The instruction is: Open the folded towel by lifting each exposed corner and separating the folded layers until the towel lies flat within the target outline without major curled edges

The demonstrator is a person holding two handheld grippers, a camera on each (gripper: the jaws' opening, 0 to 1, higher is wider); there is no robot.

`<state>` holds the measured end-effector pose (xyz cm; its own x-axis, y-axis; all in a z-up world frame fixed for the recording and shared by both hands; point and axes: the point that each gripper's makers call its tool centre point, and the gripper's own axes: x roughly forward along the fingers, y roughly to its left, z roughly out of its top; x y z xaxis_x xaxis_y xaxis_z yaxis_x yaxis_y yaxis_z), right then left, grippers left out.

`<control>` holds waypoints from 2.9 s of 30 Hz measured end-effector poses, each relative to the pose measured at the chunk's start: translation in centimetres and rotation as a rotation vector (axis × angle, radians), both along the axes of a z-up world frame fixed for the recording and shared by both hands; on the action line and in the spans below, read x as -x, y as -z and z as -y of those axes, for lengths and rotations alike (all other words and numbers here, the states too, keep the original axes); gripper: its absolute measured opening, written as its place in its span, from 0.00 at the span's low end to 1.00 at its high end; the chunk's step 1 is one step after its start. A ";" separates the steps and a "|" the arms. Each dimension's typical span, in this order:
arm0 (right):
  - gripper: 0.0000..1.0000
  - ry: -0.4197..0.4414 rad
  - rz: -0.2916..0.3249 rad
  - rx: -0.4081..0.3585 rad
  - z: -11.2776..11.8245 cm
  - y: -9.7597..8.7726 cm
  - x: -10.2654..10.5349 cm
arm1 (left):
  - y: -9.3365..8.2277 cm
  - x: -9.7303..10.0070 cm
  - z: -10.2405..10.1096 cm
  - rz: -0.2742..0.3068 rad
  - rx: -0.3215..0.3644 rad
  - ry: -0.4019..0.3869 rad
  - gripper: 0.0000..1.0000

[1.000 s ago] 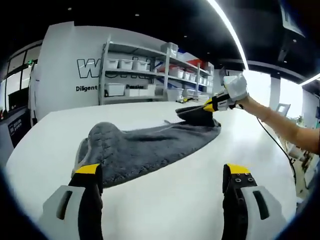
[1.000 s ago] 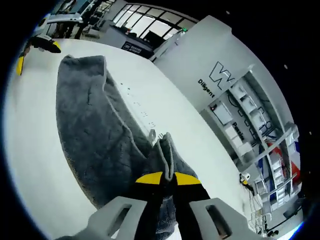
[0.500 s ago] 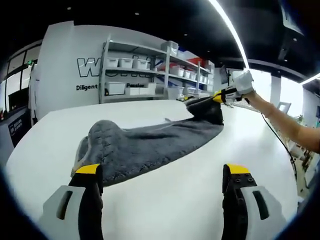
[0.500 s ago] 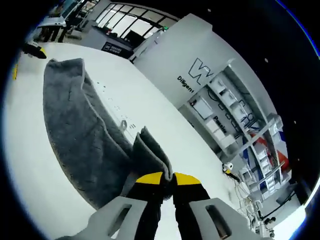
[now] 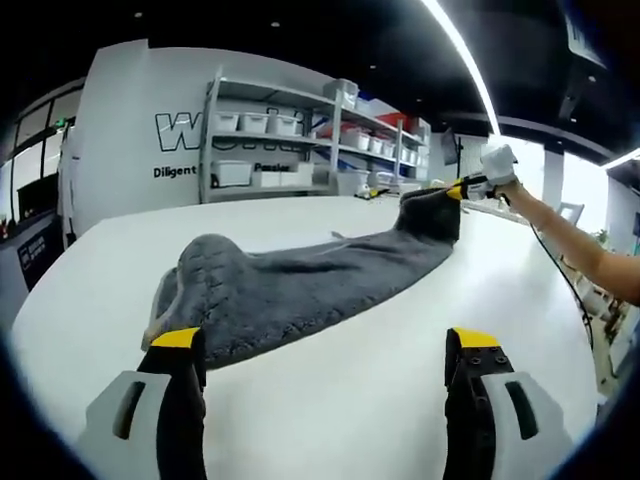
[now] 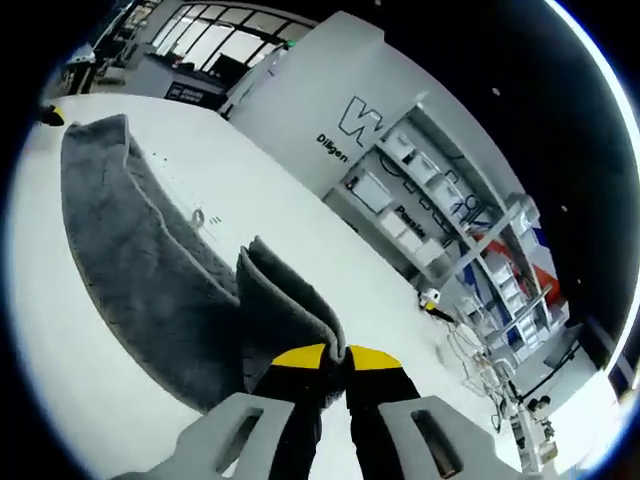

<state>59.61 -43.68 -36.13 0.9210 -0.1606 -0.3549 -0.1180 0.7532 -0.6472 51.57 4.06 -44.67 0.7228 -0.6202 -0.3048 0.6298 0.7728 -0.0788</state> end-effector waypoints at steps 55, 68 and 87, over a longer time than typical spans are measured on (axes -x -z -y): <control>0.70 0.293 -0.097 -0.231 10.9 5.9 3.3 | 0.4 -0.5 -1.0 -0.012 -0.003 -0.034 0.97; 0.99 0.115 -0.116 -0.365 3.6 3.5 5.2 | 0.1 -0.5 -1.0 -0.009 0.002 -0.031 0.98; 0.99 -0.129 -0.130 -0.544 -7.3 3.9 8.5 | -0.1 -0.5 -1.3 -0.006 0.003 -0.038 0.98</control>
